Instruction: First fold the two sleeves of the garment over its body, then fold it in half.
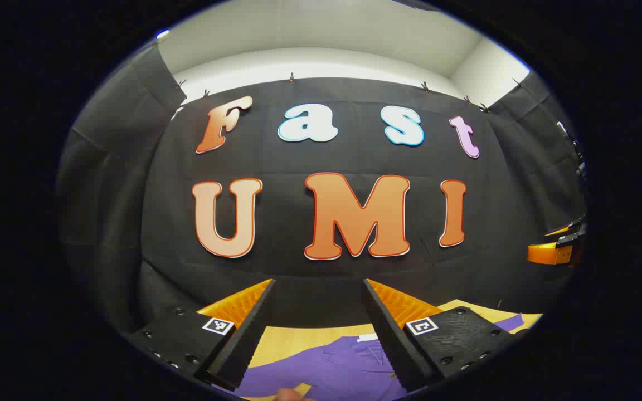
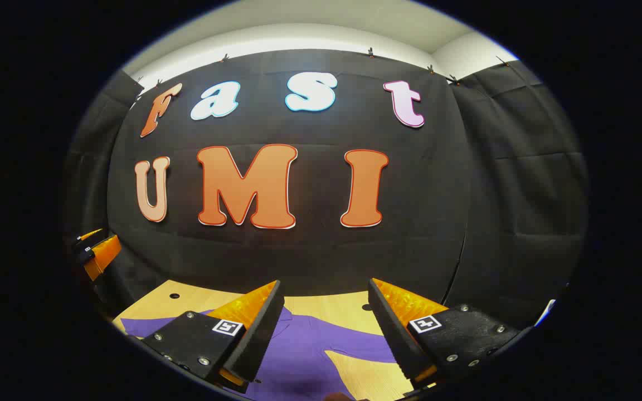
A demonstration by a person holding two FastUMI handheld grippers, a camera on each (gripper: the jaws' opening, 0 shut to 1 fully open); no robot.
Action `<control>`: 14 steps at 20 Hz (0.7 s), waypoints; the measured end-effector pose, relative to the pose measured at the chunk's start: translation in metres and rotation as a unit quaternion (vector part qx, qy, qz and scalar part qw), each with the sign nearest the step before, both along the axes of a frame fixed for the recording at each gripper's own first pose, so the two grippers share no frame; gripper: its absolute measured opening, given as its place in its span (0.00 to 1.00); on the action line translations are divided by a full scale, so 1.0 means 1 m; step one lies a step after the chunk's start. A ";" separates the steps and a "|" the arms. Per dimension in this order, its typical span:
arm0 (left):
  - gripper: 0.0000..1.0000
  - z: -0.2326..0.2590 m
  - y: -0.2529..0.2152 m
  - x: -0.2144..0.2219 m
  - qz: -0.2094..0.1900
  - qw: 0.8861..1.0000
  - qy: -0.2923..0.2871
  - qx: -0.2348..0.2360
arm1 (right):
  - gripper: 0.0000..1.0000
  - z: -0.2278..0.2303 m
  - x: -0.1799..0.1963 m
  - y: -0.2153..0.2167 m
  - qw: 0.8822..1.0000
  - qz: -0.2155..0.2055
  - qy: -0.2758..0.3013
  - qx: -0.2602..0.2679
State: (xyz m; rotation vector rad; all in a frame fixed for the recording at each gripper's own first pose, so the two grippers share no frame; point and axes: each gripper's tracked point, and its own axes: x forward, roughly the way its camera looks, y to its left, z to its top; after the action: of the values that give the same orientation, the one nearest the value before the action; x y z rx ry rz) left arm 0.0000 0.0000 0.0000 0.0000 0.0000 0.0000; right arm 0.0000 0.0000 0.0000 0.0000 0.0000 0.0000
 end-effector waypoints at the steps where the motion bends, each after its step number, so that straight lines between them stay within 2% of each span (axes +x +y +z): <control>1: 0.95 -0.002 -0.006 0.002 0.009 1.000 0.003 0.002 | 0.93 -0.002 0.005 0.000 1.000 0.006 0.000 0.001; 9: 0.95 -0.016 -0.057 0.033 -0.005 1.000 0.022 0.020 | 0.93 -0.016 0.053 0.005 0.999 0.042 0.014 0.008; 14: 0.95 -0.017 -0.070 0.042 -0.007 0.999 0.022 0.028 | 0.93 -0.022 0.065 0.013 0.998 0.062 0.021 0.000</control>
State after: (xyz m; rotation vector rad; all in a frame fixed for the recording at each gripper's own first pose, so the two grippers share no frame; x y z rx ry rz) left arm 0.0423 -0.0704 -0.0170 0.0568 0.0434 -0.0132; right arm 0.0652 0.0128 -0.0222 -0.0003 0.0423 0.1248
